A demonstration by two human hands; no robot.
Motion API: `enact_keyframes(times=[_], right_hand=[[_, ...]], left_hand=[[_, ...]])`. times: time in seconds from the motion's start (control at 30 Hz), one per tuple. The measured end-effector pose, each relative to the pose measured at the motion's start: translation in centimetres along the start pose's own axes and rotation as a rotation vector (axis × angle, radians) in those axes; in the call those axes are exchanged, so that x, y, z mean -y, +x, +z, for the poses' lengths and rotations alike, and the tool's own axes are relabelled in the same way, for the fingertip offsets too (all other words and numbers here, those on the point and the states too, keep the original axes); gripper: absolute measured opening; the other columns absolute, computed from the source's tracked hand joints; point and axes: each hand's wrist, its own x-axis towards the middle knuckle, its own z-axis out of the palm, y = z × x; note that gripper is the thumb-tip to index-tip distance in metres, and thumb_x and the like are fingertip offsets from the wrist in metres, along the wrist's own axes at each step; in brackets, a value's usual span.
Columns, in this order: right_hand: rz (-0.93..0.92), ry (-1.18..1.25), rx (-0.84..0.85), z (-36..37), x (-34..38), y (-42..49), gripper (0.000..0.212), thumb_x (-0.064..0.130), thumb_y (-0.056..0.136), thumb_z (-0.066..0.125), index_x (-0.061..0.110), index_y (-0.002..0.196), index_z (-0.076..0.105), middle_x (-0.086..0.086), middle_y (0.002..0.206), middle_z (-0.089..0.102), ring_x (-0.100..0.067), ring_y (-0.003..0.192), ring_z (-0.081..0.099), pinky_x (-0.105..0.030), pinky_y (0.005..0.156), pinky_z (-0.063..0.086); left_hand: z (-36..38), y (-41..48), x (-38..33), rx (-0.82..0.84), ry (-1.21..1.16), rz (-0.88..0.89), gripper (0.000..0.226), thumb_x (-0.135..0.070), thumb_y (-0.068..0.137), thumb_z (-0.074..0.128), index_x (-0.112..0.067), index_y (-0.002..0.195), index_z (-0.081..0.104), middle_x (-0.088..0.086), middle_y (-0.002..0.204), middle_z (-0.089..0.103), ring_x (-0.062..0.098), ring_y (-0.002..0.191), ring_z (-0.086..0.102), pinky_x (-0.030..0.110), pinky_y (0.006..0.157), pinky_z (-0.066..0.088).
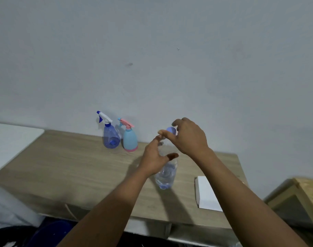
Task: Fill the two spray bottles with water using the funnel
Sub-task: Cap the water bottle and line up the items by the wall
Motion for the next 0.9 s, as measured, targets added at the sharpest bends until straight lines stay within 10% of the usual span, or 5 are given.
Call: enact_keyframes(times=[0.07,0.27,0.53,0.7,0.9], right_hand=[[-0.074,0.243,0.09,-0.4,-0.6,-0.2,0.046,0.046,0.096,0.059,0.016,0.131,0.064,0.001,0.123,0.069,-0.015,0.107,0.064,-0.025,0.09,0.049],[-0.059,0.396,-0.083,0.9,-0.8,-0.7,0.033,0.031,0.088,0.074,0.017,0.118,0.07,0.004,0.107,0.074,-0.006,0.09,0.067,-0.027,0.086,0.056],[0.142,0.845,-0.103,4.4,-2.1,-4.0,0.083,0.047,0.083,0.075,0.039,0.152,0.029,0.017,0.143,0.05,-0.002,0.127,0.051,-0.025,0.1,0.045],[0.39,0.833,-0.017,12.4,-4.1,-9.1,0.12,0.044,0.063,0.092,0.029,0.156,0.018,0.008,0.159,0.031,-0.009,0.141,0.037,-0.03,0.111,0.037],[0.41,0.871,-0.055,17.8,-4.7,-11.1,0.099,0.022,0.06,0.096,0.033,0.14,0.039,0.017,0.134,0.055,0.006,0.118,0.056,-0.02,0.095,0.051]], left_hand=[[-0.3,0.2,0.1,-0.001,-0.007,0.012,0.096,-0.048,0.064,0.089,-0.027,0.145,0.042,-0.011,0.14,0.055,0.009,0.124,0.054,0.041,0.107,0.048],[0.2,-0.1,0.4,-0.033,0.0,0.038,0.091,-0.048,0.064,0.089,-0.031,0.141,0.044,-0.009,0.134,0.058,0.01,0.122,0.055,0.037,0.105,0.049],[-2.6,-0.9,2.4,0.077,0.131,0.025,0.126,-0.068,0.053,0.084,-0.041,0.155,0.014,-0.014,0.158,0.034,0.007,0.14,0.036,0.037,0.114,0.037],[-5.9,-4.3,10.5,-0.039,0.503,-0.152,0.119,-0.09,0.045,0.068,-0.032,0.145,0.042,-0.004,0.142,0.053,0.021,0.131,0.048,0.044,0.107,0.043],[-6.8,-6.9,17.3,0.012,0.57,-0.252,0.095,-0.082,0.044,0.073,-0.016,0.111,0.067,0.0,0.11,0.068,0.025,0.106,0.063,0.043,0.093,0.049]])
